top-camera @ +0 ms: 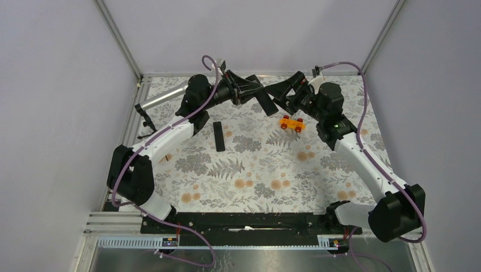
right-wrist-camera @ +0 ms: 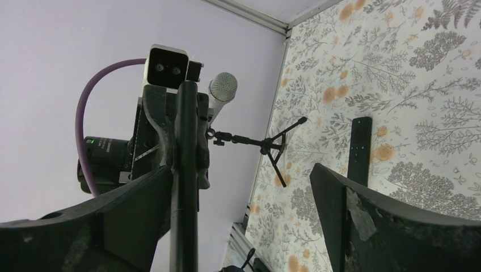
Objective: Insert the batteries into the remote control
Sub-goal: Load the battery cover into the remote control, then place the remote control at the center of the board.
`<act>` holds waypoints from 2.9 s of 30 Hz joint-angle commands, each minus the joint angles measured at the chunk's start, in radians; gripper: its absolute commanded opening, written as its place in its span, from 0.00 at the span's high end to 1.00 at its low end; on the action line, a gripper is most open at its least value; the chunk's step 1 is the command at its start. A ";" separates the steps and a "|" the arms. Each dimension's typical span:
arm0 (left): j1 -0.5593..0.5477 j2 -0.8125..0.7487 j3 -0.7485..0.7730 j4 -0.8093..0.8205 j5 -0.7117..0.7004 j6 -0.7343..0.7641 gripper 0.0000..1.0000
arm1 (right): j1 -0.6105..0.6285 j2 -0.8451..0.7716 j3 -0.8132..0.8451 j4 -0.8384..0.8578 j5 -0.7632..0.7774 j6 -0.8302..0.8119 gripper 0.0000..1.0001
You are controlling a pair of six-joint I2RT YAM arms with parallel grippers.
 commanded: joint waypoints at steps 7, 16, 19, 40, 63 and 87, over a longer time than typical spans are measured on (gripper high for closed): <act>0.023 -0.038 0.100 -0.093 0.297 0.361 1.00 | -0.102 -0.042 0.060 0.052 -0.582 -0.165 0.00; 0.023 -0.033 0.108 -0.045 0.345 0.390 1.00 | -0.052 0.050 0.085 0.032 -0.776 -0.228 0.13; 0.023 -0.029 0.113 -0.046 0.334 0.387 1.00 | -0.020 0.072 0.072 0.115 -0.784 -0.179 0.33; 0.025 -0.213 0.196 -0.798 -0.123 0.927 0.01 | 0.001 0.097 0.091 -0.608 -0.030 -0.556 1.00; 0.025 -0.587 0.236 -1.170 -0.449 1.111 0.01 | 0.342 0.779 0.437 -1.033 0.826 -0.649 0.99; 0.025 -0.747 0.293 -1.393 -0.744 1.196 0.01 | 0.350 0.203 0.317 -0.887 0.740 -0.668 0.25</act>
